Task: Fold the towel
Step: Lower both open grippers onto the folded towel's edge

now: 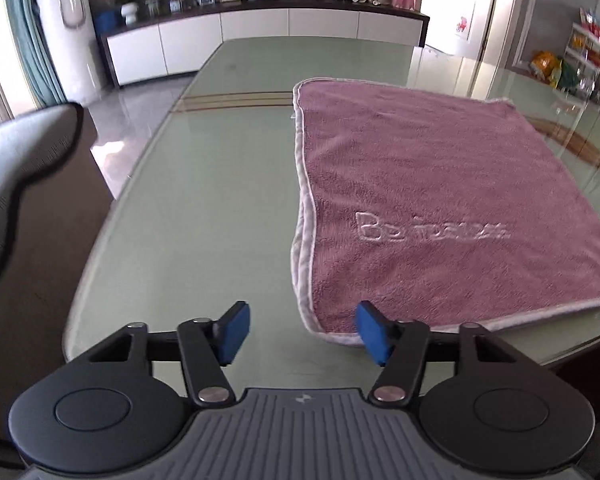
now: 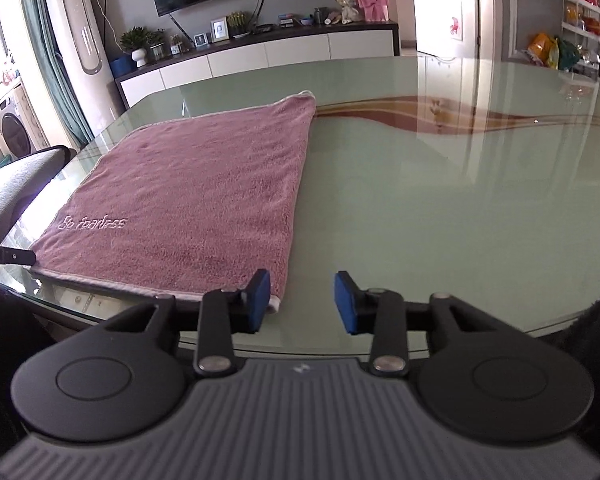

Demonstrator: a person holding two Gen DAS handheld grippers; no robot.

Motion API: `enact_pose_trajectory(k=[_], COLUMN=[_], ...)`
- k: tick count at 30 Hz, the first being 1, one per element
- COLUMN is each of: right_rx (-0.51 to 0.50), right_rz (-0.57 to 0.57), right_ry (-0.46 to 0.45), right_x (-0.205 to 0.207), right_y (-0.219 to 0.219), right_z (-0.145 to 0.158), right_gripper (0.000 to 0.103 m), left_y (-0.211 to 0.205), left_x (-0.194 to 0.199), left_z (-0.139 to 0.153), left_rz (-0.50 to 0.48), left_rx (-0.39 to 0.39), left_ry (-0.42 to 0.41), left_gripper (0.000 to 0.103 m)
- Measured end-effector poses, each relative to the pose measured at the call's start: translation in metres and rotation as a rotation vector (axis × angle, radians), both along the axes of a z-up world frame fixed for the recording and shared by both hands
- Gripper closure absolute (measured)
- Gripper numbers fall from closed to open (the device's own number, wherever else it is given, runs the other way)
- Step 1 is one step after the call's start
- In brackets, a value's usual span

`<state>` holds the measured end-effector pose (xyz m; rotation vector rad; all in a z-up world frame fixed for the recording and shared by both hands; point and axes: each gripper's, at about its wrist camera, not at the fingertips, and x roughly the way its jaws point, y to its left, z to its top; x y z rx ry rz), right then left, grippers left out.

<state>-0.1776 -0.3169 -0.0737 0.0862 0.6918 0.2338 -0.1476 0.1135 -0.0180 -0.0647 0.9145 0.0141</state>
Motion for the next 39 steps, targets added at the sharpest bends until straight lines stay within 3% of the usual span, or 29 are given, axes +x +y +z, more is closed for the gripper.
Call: enact_pose_trajectory(k=[5,13,24,36,39], right_rx=[-0.002,-0.011,-0.026,-0.013,-0.016], right_rz=[0.02,0.03,0.038,0.046,0.047], right_ry=[-0.01,-0.004,0.017,0.036,0.043], right_x=[0.0,0.003,0.005,0.007,0.008], right_y=[0.004,0.009,0.011,0.016,0.018], right_z=[0.003,0.004,0.002,0.001,-0.001], right_gripper=[0.068,0.068,0.066,0.066,0.066], left_y=[0.007,-0.001,-0.009,-0.008,-0.01], left_x=[0.01,0.016,0.02,0.021,0.022], left_z=[-0.001,0.003,0.008,0.009,0.008], left_rz=[0.034,0.027,0.012,0.003,-0.002], left_rx=[-0.074,-0.044,0.001,-0.016,-0.01], left_ry=[0.016,0.057,0.114,0.151,0.152], left_gripper=[0.052,0.067,0.067,0.067,0.062])
